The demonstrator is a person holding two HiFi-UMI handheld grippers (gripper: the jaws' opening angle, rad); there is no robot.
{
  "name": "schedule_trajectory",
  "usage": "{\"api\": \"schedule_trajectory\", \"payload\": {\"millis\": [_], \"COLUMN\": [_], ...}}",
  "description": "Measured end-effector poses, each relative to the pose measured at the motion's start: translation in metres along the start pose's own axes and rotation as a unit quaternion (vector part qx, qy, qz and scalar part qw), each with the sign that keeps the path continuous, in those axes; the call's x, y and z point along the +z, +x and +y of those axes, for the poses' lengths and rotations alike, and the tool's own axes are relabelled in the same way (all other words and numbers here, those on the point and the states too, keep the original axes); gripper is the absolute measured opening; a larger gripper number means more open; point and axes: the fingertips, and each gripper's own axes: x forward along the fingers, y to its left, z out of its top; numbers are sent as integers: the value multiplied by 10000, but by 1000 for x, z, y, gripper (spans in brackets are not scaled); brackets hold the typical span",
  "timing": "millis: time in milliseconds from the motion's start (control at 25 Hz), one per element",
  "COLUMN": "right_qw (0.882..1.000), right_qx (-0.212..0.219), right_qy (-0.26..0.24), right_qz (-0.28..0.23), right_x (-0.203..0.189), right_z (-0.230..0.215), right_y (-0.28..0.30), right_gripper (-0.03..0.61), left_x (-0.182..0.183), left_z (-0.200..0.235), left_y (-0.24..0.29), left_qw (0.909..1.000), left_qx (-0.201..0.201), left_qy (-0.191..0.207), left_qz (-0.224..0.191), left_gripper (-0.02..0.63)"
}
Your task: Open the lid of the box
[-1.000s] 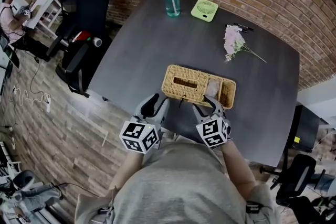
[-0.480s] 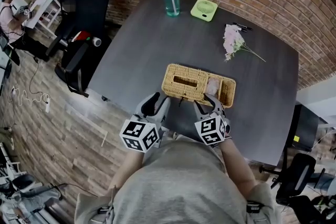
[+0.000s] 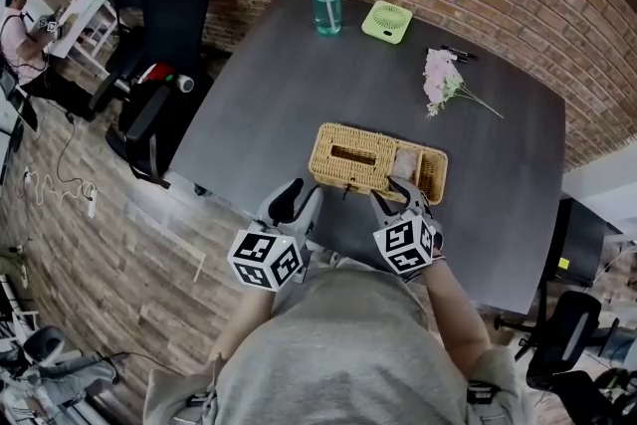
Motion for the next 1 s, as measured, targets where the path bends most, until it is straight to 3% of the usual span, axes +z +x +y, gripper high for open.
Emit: {"api": "schedule_trajectory", "payload": {"millis": [1000], "right_qw": [9979], "right_qx": [57], "right_qy": [-432], "right_qz": [-479], "right_x": [55], "right_z": [-35], "right_y": [-27], "right_gripper": [92], "left_x": [1], "left_z": [2], "left_y": [-6], "left_qw": [9999], "left_qx": [-49], "left_qy": [-92], "left_qz": [-69], "left_gripper": [155]}}
